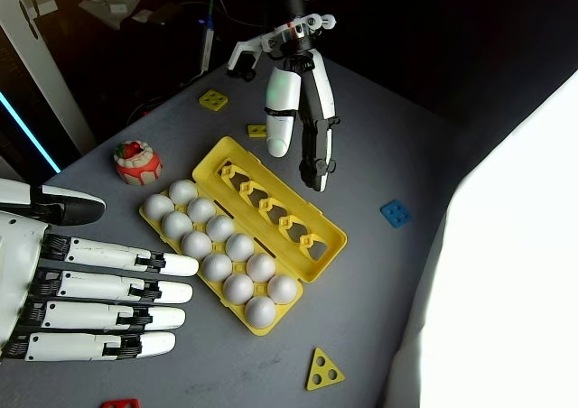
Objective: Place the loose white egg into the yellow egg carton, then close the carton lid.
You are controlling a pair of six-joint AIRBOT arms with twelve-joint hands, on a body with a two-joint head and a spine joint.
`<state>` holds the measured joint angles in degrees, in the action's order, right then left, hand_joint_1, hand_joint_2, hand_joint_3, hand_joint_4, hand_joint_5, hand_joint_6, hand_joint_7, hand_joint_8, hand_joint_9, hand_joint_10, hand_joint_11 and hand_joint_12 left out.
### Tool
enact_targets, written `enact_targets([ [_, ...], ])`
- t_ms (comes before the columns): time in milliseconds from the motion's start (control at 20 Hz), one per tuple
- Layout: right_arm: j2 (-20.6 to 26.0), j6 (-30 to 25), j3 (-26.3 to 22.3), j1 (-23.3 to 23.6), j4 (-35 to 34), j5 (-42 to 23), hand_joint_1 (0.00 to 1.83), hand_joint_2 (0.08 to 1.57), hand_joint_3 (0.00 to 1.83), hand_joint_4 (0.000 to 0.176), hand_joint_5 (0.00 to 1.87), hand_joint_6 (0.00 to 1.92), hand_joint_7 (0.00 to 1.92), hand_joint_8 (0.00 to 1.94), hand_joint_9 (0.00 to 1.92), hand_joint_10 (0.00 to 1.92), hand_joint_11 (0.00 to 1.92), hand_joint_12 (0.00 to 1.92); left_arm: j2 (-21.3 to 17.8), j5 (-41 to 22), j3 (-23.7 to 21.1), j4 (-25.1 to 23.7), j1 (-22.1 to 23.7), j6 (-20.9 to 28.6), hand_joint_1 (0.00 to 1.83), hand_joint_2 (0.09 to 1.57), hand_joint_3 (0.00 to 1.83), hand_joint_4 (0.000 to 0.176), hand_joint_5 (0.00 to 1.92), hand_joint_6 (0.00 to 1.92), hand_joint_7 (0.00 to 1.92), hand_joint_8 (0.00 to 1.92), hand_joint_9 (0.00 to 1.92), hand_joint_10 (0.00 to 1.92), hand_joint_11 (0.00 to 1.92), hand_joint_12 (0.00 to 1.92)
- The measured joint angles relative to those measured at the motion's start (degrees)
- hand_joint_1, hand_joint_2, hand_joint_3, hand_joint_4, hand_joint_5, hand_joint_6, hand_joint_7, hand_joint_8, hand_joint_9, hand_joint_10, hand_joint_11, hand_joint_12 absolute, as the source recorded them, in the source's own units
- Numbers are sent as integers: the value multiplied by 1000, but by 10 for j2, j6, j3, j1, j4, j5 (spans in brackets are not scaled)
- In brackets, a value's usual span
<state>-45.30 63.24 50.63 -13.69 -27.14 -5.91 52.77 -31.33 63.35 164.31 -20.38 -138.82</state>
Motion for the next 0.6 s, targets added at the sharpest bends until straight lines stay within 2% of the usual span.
enact_targets([
  [50, 0, 0, 0, 0, 0, -2, 596, 1134, 0, 0, 102, 6, 128, 8, 69, 92, 2, 8, 4, -10, 3, 11, -2, 0, 615, 1259, 4, 1, 267, 2, 291, 2, 285, 3, 0, 815],
  [200, 0, 0, 0, 0, 0, -2, 525, 1158, 10, 0, 64, 2, 100, 1, 49, 83, 0, 0, 6, -15, 10, 30, -8, 0, 620, 1252, 0, 4, 279, 6, 298, 5, 285, 5, 0, 812],
  [250, 0, 0, 0, 0, 0, -2, 524, 1151, 6, 0, 82, 10, 118, 8, 66, 90, 8, 4, 6, -17, 10, 38, -13, 0, 638, 1250, 0, 0, 273, 3, 304, 4, 294, 7, 0, 785],
  [400, 0, 0, 0, 0, 0, -2, 577, 1143, 1, 0, 77, 7, 107, 4, 58, 87, 0, 0, 12, -31, 13, 55, -23, 1, 634, 1253, 1, 0, 270, 1, 317, 3, 316, 10, 0, 804],
  [600, 0, 0, 0, 3, 0, -3, 536, 1139, 0, 0, 99, 14, 138, 10, 79, 96, 20, 10, 18, -25, 15, 59, -26, 21, 612, 1255, 2, 0, 277, 2, 326, 2, 331, 11, 0, 849],
])
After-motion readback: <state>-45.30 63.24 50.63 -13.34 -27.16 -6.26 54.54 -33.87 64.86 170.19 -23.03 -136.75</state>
